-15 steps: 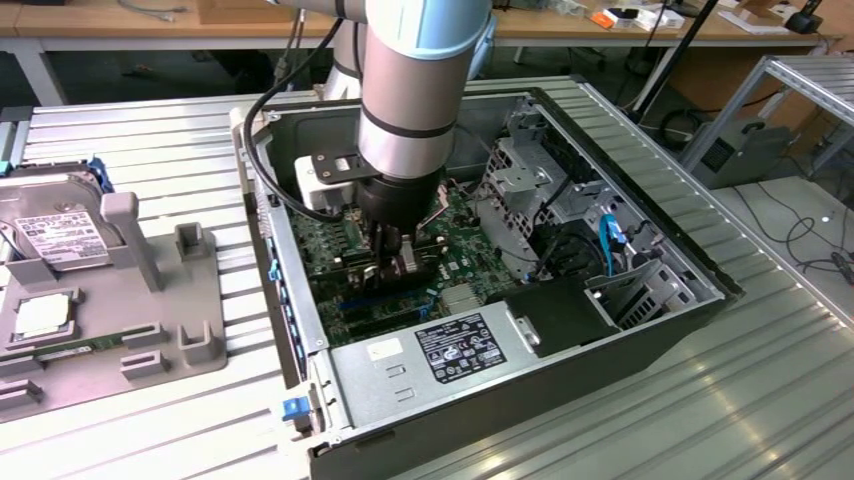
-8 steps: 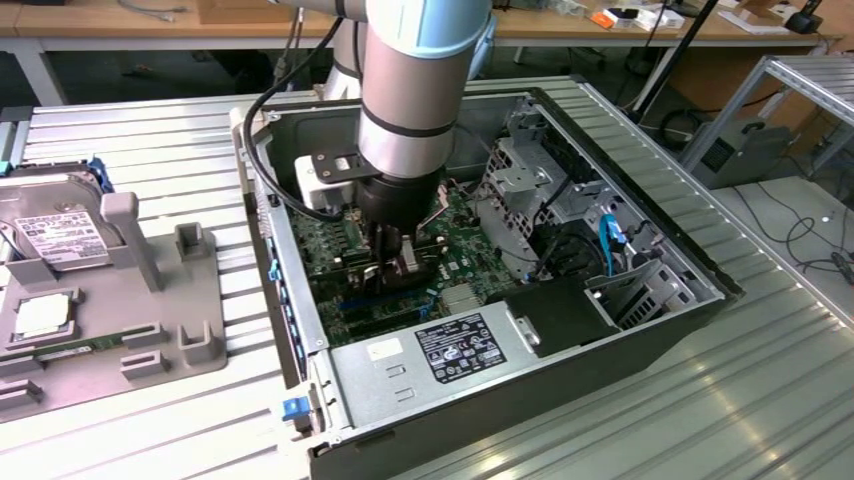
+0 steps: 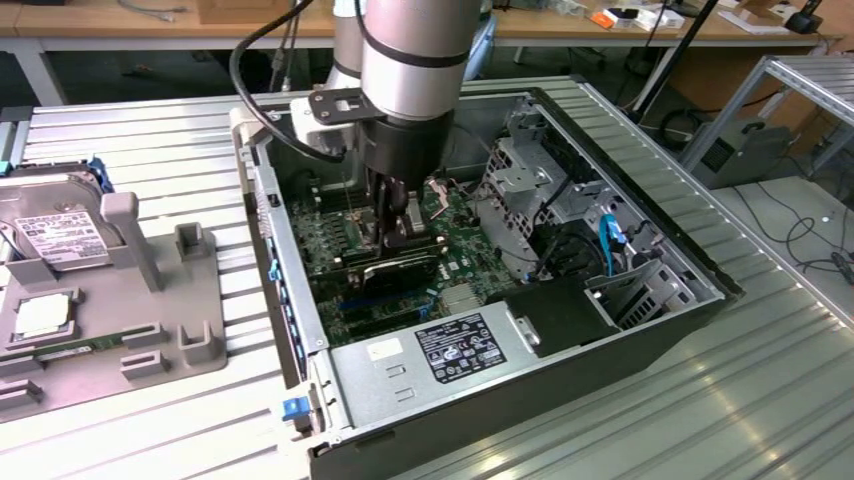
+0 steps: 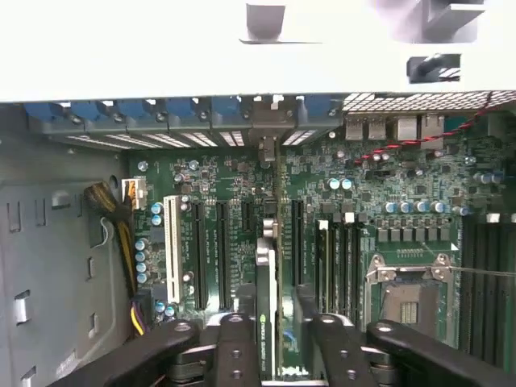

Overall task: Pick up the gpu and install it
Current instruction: 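Insert the gpu into the slot, then press down on the gpu until it lock into place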

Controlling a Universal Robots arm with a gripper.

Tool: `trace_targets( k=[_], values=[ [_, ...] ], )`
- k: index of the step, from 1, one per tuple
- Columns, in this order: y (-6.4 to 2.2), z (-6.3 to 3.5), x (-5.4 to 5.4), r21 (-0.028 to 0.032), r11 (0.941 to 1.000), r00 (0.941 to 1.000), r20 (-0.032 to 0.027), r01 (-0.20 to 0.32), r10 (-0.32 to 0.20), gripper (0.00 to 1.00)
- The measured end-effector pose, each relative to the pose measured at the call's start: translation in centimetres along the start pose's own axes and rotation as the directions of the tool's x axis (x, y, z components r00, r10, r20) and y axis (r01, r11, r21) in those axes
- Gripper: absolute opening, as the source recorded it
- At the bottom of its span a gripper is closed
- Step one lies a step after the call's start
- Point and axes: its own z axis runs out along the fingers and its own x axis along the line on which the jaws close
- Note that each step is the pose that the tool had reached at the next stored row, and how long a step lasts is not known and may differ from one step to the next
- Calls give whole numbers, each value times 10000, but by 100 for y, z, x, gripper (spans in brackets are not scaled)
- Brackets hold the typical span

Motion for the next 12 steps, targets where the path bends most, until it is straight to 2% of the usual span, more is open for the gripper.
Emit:
trace_targets(
  k=[1,2,5,8,9,11,12],
  values=[
    [-1,-2,-3,0,10000,10000,-1,0,0,26],
    [0,-2,-4,1,10000,10000,-1,2,-2,26],
    [-14,6,-5,-18,10000,10000,-21,4,-4,11],
    [-11,12,-5,-17,10000,10000,-18,4,-4,11],
    [27,39,-5,-17,10000,10000,-19,6,-6,11],
    [156,123,-3,-18,10000,10000,-20,5,-5,11],
    [186,149,-2,-18,10000,10000,-20,5,-5,11]
  ],
)
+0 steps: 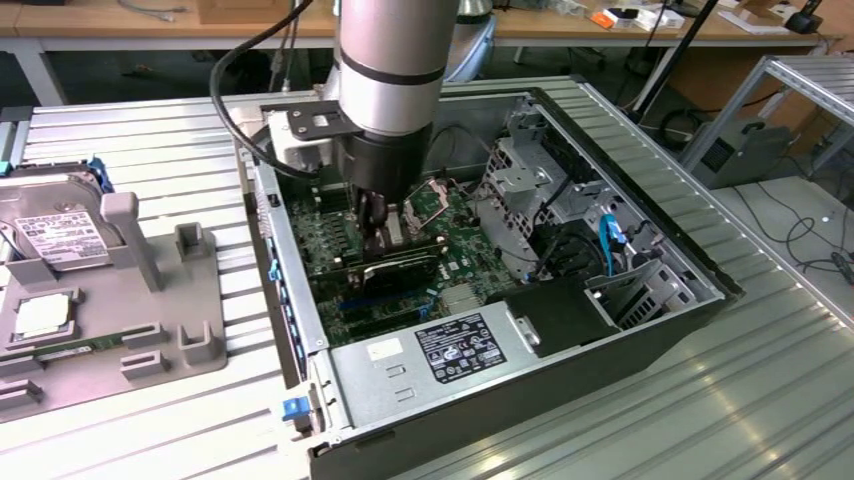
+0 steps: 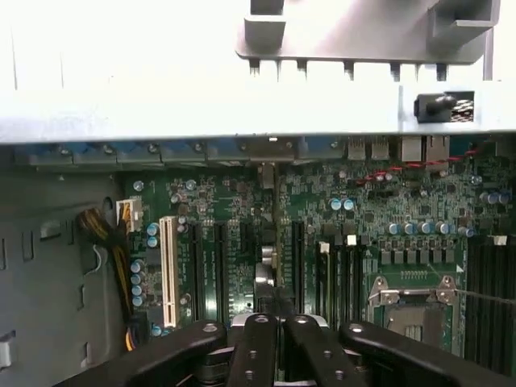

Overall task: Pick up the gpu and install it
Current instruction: 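Press down on the gpu until it lock into place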

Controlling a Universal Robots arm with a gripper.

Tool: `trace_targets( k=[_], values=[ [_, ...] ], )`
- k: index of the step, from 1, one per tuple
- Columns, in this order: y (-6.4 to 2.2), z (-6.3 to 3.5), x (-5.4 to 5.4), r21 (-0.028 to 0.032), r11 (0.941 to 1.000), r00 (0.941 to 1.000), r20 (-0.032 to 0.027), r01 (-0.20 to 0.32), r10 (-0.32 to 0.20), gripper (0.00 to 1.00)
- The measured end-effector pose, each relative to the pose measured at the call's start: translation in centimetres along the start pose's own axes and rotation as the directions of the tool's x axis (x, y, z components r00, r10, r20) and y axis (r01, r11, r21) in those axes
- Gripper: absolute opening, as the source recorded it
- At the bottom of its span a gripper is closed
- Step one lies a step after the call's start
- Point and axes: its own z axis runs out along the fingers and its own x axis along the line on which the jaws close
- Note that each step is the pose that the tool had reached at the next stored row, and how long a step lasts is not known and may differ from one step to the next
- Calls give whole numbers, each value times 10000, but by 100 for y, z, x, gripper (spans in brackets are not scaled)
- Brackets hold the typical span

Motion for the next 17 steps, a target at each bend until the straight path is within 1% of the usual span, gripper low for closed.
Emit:
trace_targets(
  k=[3,6,8,11,12,13,14,16,17],
  values=[
    [50,83,0,0,10000,10000,0,0,0,11],
    [62,203,1,-9,10000,10000,-12,3,-3,11],
    [67,247,1,-5,10000,10000,-9,5,-5,11],
    [88,253,4,-1,10000,10000,12,5,-5,11],
    [90,235,3,12,10000,10000,22,5,-5,11],
    [91,184,2,36,10000,10000,46,2,-2,11],
    [93,119,5,20,10000,10000,18,2,-2,11],
    [92,83,5,20,10000,10000,19,4,-4,11],
    [105,81,6,20,10000,10000,22,6,-6,11]
  ],
)
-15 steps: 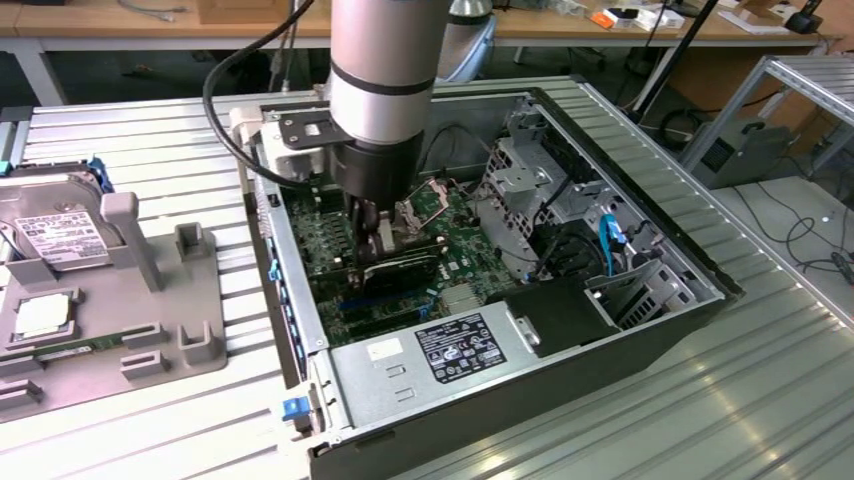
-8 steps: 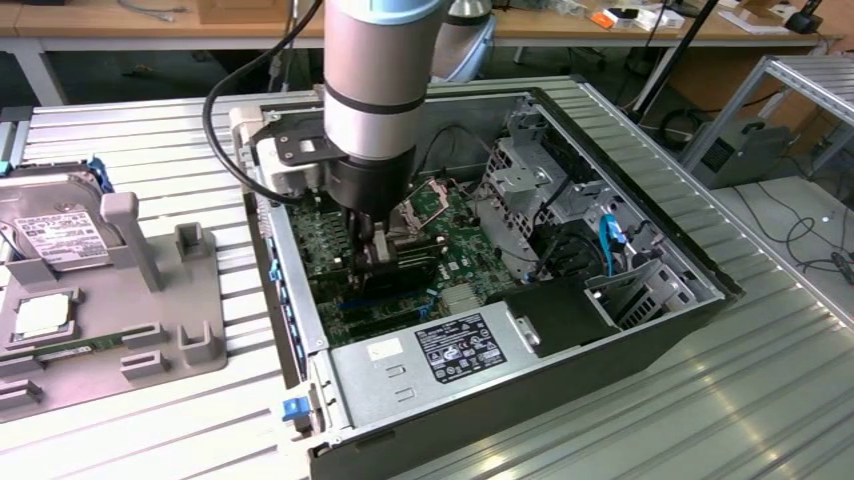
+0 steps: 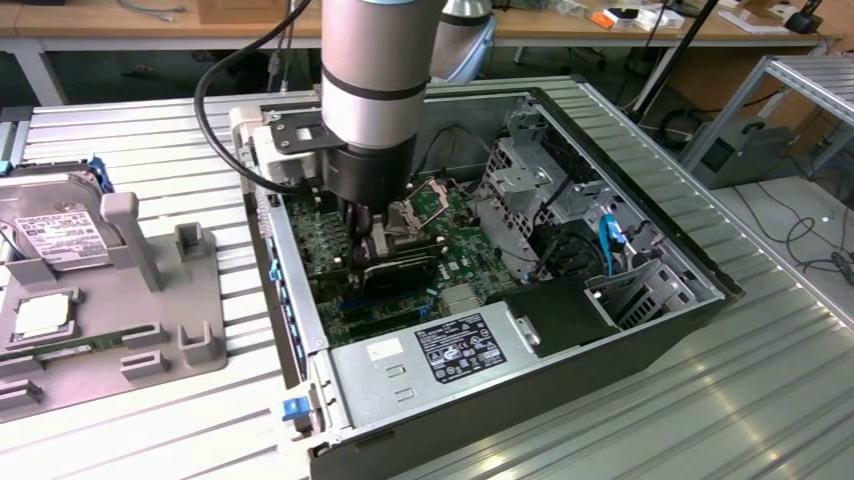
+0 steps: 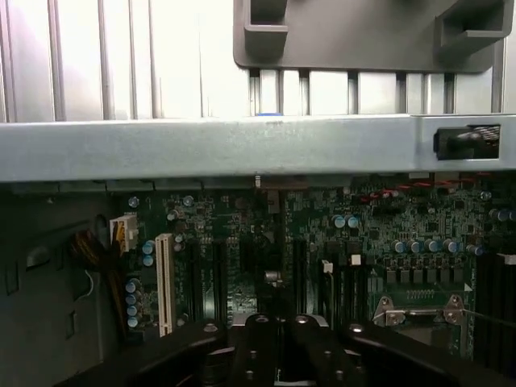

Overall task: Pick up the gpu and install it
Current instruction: 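Press down on the gpu until it lock into place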

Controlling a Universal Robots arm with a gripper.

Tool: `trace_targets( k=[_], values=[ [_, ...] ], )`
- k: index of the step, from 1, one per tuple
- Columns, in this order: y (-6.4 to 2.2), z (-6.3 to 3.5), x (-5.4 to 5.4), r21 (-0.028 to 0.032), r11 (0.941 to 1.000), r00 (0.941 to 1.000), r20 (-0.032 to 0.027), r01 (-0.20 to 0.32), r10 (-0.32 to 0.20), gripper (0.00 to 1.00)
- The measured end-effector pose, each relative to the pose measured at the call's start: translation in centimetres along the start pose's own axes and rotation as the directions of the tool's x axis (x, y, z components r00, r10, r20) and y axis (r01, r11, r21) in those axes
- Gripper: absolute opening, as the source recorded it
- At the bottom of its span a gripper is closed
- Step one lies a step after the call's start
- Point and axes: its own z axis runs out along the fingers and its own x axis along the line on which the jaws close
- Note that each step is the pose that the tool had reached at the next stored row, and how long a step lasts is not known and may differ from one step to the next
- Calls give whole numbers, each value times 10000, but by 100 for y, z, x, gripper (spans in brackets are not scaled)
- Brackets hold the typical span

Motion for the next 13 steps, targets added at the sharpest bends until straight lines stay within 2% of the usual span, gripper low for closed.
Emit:
trace_targets(
  k=[2,4,10,13],
  values=[
    [69,2,1,0,10000,10000,2,0,0,11],
    [93,4,0,0,10000,10000,2,0,0,11],
    [111,40,-10,0,10000,10000,5,1,-1,11],
    [115,82,-11,-1,10000,10000,42,1,-1,11]
  ],
)
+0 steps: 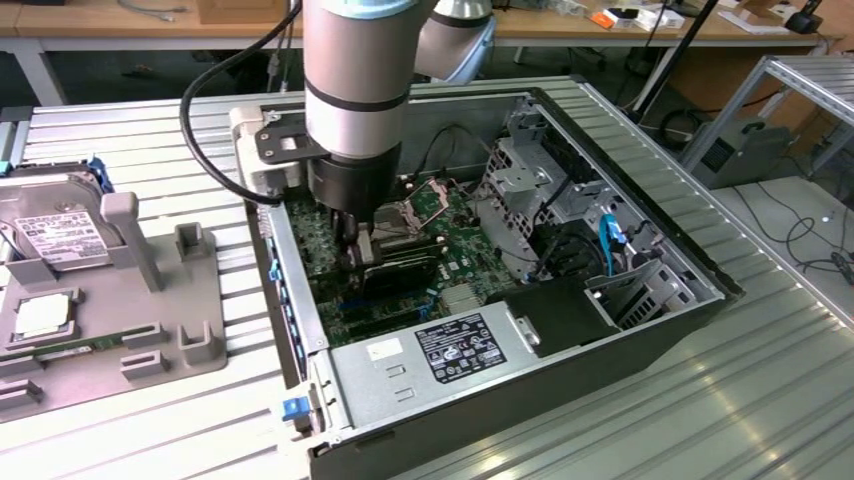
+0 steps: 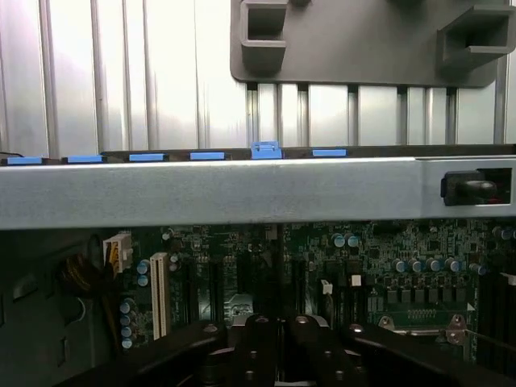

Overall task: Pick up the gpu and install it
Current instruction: 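Press down on the gpu until it lock into place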

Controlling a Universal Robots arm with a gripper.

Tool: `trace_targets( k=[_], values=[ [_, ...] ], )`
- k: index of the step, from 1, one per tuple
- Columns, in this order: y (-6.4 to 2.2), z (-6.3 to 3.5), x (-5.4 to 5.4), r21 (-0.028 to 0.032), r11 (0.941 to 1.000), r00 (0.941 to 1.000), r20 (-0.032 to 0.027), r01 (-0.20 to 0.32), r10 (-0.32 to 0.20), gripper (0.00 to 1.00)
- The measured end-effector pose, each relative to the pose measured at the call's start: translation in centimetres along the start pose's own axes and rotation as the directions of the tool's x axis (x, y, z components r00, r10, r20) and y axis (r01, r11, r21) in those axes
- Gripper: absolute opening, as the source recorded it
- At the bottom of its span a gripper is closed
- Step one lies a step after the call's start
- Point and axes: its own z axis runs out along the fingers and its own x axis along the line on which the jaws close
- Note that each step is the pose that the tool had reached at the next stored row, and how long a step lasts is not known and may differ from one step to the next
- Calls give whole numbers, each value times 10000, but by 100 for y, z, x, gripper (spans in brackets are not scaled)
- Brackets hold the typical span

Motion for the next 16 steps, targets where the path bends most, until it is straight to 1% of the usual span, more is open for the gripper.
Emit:
trace_targets(
  k=[3,5,8,12,16],
  values=[
    [7,25,0,-1,10000,10000,51,0,0,11],
    [15,42,0,-4,10000,10000,74,-2,2,11],
    [38,56,19,-3,10000,10000,75,2,-1,11],
    [68,65,75,-3,10000,10000,78,-1,1,11],
    [69,67,81,-2,10000,10000,77,23,-23,11]
  ],
)
